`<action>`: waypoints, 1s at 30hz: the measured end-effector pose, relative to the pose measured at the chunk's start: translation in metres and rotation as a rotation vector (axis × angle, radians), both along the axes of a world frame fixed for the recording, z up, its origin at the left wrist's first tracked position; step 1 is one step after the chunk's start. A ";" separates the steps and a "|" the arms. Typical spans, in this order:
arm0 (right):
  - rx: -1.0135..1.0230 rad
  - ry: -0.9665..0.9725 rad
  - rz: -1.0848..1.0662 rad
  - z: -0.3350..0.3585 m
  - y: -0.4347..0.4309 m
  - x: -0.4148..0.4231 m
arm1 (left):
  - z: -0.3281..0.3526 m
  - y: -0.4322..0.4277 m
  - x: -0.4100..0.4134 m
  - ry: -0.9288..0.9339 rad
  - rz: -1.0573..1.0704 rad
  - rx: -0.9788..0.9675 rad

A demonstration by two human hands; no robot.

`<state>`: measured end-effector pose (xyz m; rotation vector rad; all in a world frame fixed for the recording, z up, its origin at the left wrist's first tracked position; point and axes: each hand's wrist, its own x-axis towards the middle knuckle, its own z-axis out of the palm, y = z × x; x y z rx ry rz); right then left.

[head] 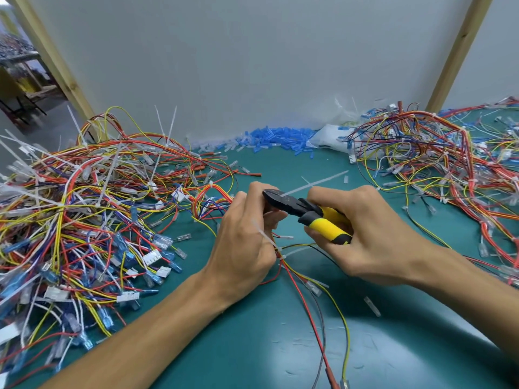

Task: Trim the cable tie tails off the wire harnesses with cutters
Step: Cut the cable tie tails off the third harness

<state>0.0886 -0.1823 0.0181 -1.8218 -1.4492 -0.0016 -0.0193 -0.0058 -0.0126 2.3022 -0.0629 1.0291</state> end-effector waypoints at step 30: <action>0.017 -0.149 -0.155 -0.009 0.002 -0.003 | 0.000 0.005 -0.001 -0.055 0.021 0.013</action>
